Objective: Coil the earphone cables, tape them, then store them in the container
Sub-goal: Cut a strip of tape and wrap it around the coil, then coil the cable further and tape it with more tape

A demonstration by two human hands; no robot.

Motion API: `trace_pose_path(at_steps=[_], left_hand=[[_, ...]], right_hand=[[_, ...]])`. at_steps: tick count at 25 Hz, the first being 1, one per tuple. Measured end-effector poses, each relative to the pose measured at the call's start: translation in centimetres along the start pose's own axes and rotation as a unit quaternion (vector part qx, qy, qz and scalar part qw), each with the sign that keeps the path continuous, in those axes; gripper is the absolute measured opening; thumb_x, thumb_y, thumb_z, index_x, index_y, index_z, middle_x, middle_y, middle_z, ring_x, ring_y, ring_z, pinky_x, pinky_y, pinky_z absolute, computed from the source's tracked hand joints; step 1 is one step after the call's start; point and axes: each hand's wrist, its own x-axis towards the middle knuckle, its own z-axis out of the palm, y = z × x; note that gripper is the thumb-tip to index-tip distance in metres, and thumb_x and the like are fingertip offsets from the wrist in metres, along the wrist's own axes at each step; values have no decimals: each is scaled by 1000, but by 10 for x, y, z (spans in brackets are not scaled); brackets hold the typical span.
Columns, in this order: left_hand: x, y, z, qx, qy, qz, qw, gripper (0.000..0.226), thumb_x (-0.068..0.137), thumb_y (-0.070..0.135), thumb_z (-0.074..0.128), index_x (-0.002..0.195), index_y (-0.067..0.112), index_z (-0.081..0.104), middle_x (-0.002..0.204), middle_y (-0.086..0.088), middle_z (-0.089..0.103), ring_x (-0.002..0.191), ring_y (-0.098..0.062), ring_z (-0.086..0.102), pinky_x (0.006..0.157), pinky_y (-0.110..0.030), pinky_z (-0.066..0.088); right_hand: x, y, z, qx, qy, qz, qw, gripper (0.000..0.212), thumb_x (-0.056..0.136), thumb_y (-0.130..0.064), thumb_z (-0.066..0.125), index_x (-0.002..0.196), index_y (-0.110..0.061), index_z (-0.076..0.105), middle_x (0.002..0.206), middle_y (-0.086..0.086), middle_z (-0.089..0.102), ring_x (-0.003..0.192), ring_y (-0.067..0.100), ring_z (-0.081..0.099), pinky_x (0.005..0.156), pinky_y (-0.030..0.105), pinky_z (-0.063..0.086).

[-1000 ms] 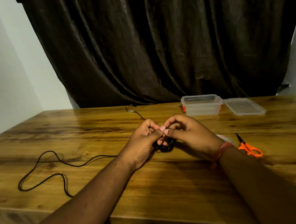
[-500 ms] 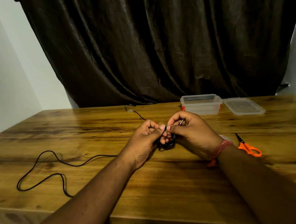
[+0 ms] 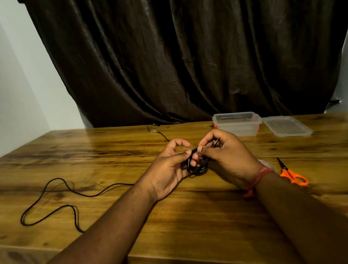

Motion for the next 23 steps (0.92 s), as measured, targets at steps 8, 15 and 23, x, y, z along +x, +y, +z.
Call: trace_pose_path(at_steps=[8, 15, 23], left_hand=[[1, -4, -3, 27, -17, -3, 999, 29, 98, -4, 39, 92, 6, 65, 82, -9, 63, 72, -14, 60, 66, -27, 55], [2, -6, -5, 7, 10, 11, 1000, 33, 92, -5, 41, 91, 3, 74, 81, -11, 65, 75, -15, 62, 69, -24, 54], [4, -6, -12, 35, 44, 31, 998, 37, 100, 23, 41, 104, -2, 68, 86, -11, 67, 82, -18, 63, 78, -32, 50]], right_hand=[[3, 5, -2, -21, -10, -20, 1000, 7, 83, -6, 69, 83, -12, 67, 78, 14, 61, 75, 28, 58, 75, 47, 47], [5, 8, -4, -63, -10, -29, 998, 5, 81, -13, 72, 83, -14, 68, 88, 32, 62, 81, 34, 61, 79, 56, 50], [-6, -3, -13, -192, 74, -42, 978, 17, 91, -17, 67, 108, -21, 67, 102, -2, 67, 94, 11, 63, 88, 32, 55]])
